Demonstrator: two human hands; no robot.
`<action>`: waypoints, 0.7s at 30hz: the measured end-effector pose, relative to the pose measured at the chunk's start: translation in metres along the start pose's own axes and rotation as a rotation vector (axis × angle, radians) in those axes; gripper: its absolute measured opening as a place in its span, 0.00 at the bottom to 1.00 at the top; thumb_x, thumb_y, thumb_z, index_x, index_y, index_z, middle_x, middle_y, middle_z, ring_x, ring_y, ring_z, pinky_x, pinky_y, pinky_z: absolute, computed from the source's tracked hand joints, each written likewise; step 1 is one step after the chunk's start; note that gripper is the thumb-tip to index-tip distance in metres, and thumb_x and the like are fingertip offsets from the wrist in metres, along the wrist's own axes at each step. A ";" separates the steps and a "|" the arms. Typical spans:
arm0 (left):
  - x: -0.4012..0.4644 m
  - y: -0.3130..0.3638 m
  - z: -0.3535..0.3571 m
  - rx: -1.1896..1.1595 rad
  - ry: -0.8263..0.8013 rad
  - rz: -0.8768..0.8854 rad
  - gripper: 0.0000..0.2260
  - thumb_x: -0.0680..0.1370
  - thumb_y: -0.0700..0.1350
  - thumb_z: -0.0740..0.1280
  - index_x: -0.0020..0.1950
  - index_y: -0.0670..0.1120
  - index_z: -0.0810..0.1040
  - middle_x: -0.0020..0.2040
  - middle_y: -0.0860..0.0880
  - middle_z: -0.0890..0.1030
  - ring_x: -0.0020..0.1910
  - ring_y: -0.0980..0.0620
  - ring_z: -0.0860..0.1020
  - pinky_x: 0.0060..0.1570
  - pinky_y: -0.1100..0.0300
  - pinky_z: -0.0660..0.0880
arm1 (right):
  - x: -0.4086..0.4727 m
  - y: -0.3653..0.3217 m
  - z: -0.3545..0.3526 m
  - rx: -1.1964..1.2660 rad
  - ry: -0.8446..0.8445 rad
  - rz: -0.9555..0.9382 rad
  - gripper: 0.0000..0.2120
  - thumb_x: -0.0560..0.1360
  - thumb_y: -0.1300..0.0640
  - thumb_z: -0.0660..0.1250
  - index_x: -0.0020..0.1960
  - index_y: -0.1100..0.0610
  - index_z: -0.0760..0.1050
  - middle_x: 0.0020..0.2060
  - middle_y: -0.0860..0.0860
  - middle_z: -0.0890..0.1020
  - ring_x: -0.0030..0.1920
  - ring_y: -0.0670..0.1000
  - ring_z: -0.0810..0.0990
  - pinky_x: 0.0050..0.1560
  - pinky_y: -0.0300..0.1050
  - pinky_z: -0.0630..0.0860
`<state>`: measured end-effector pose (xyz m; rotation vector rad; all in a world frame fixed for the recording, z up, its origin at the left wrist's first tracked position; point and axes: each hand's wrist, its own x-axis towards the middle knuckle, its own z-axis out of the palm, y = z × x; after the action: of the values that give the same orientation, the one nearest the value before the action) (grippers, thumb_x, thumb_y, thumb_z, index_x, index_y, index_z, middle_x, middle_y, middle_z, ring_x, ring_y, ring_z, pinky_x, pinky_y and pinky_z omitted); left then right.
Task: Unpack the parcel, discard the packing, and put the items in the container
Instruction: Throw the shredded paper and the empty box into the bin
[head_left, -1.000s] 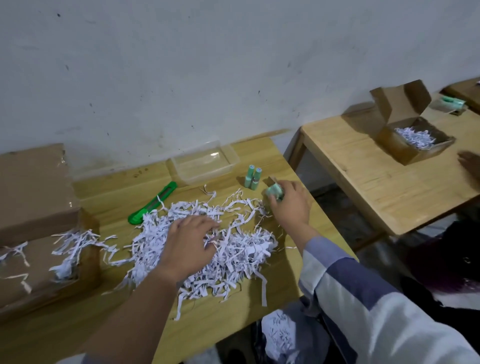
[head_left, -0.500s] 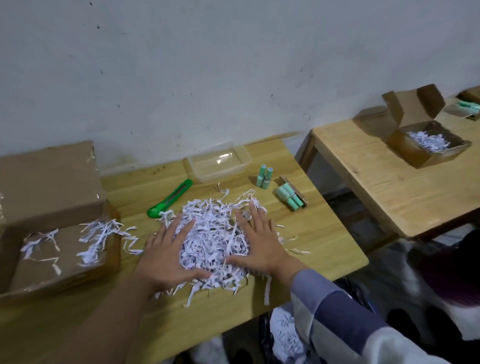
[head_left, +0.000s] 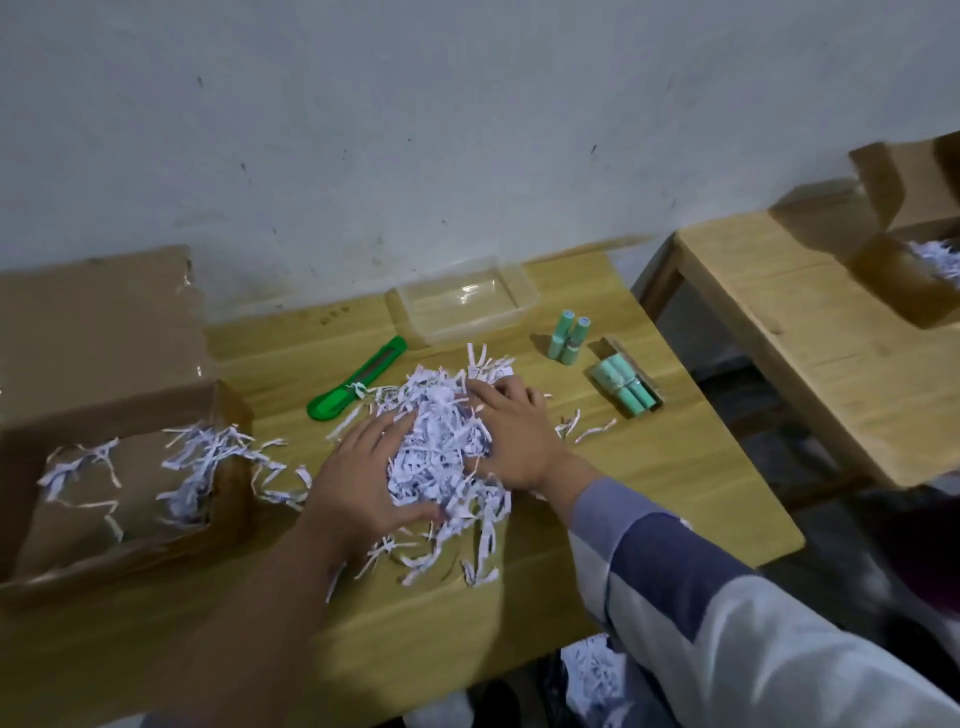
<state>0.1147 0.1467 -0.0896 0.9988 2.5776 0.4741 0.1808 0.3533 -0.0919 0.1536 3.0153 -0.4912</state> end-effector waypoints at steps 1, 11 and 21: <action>-0.001 0.001 0.004 -0.035 0.049 -0.005 0.54 0.57 0.78 0.63 0.77 0.55 0.54 0.77 0.52 0.59 0.76 0.50 0.56 0.72 0.56 0.54 | -0.006 -0.002 0.002 0.091 0.058 0.006 0.40 0.62 0.37 0.57 0.73 0.48 0.60 0.71 0.50 0.68 0.64 0.57 0.64 0.62 0.55 0.64; -0.007 0.030 0.011 -0.383 0.169 -0.103 0.34 0.67 0.38 0.77 0.70 0.50 0.71 0.69 0.51 0.73 0.68 0.51 0.70 0.67 0.58 0.65 | -0.051 -0.024 -0.008 0.874 0.208 0.301 0.25 0.69 0.68 0.68 0.64 0.55 0.74 0.55 0.51 0.81 0.57 0.50 0.78 0.56 0.39 0.72; -0.009 0.143 -0.008 -0.738 0.104 -0.077 0.32 0.67 0.38 0.77 0.68 0.49 0.72 0.51 0.55 0.81 0.43 0.62 0.78 0.40 0.67 0.72 | -0.123 -0.016 -0.090 1.209 0.474 0.593 0.12 0.74 0.66 0.67 0.55 0.56 0.75 0.48 0.54 0.80 0.49 0.52 0.80 0.37 0.34 0.77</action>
<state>0.2003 0.2392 -0.0207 0.6116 2.1993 1.3487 0.2953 0.3563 0.0107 1.2824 2.2955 -2.2748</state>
